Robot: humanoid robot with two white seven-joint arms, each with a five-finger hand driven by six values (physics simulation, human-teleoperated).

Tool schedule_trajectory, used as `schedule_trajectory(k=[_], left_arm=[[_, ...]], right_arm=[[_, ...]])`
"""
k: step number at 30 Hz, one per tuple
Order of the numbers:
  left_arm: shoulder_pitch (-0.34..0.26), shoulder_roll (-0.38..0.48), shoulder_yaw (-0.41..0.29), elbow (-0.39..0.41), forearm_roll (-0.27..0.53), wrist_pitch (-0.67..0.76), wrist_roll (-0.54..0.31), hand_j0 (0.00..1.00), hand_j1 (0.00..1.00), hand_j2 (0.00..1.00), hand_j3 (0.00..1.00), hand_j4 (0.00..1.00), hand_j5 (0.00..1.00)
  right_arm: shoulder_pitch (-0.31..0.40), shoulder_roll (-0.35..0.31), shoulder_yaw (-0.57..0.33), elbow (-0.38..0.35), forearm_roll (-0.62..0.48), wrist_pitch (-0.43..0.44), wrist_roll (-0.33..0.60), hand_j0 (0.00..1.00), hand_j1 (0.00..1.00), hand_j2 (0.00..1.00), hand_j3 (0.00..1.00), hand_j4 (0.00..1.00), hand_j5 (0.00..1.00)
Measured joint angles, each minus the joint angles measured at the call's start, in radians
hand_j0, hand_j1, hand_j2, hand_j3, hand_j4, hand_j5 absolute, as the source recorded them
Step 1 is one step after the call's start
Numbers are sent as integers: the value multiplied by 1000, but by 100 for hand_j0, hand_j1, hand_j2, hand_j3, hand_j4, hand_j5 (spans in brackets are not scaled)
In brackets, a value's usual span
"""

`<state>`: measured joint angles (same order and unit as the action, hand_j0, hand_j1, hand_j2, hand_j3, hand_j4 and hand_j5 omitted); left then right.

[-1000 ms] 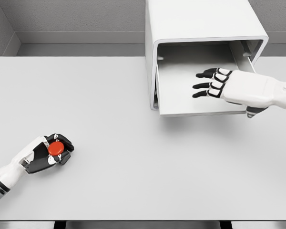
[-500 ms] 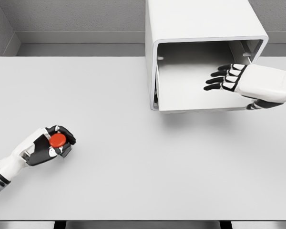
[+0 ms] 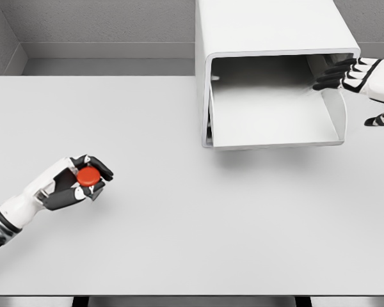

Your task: Slide open multi-storey tabletop storage cabinets and put open load switch and slide close multi-storey tabletop storage cabinets

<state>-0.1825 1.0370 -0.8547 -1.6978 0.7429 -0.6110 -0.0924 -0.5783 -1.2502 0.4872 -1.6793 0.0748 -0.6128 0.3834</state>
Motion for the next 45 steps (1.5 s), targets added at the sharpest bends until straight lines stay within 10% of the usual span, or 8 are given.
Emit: schedule_trajectory(k=[6,28,35,45], left_arm=[[-25,-11,0,-7,-20,0,0,49,49,49,49,49,49],[-106,-67,-7,-54,-47,0,0,49,49,49,49,49,49],[-150,-102,-12,-76,-67,0,0,49,49,49,49,49,49],[-196,-163,-31,-83,-99,0,0,49,49,49,49,49,49]], right_arm=[[2,-4,-9,64,4,0,7,56,56,56,56,56,56],[95,-35,10,130,141,0,11,56,56,56,56,56,56],[92,-60,101,114,203,0,10,57,57,57,57,57,57],[-86,-109,391,88,248,1,9,57,57,57,57,57,57]])
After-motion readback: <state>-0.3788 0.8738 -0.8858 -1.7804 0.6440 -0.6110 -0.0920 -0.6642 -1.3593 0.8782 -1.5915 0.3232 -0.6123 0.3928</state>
